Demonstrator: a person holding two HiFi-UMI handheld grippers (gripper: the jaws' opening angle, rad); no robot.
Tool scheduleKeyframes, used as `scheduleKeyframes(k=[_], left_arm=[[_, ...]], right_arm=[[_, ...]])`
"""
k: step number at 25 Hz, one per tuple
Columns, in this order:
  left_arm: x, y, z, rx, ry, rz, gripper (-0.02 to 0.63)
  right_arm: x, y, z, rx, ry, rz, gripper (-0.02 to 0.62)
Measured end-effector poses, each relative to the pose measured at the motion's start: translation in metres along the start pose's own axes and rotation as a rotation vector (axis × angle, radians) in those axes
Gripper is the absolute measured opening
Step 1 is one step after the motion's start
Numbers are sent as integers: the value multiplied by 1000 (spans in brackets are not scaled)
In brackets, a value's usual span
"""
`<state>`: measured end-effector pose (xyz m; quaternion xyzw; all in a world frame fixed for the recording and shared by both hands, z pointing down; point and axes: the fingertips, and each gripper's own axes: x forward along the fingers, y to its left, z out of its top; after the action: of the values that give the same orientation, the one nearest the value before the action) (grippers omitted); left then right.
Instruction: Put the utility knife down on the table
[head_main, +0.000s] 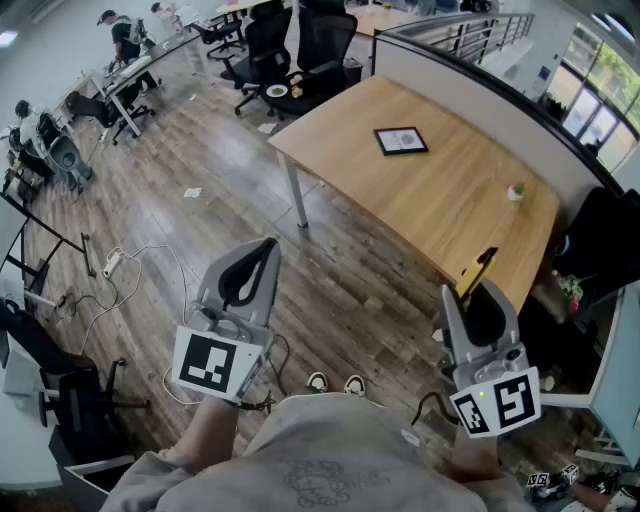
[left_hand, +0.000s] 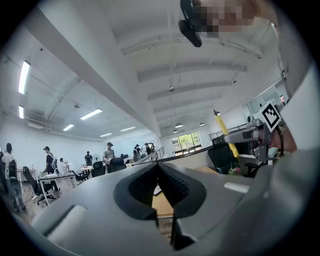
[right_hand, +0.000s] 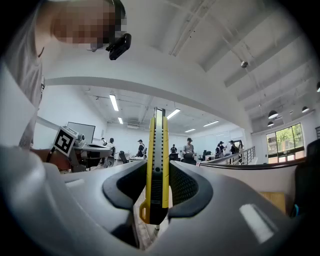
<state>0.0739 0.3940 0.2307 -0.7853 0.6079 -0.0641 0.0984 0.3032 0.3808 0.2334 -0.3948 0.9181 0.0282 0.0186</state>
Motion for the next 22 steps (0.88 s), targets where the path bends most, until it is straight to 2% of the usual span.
scheduleKeyframes(k=[13,22], left_arm=[[-2,-42,-7,6,12,-2,0],[2,-49,-10,10,22,4,0]], right_arm=[[-27,-10,-12,25,-10,54,137],[-25,-18,-20,44,-4,62,137]])
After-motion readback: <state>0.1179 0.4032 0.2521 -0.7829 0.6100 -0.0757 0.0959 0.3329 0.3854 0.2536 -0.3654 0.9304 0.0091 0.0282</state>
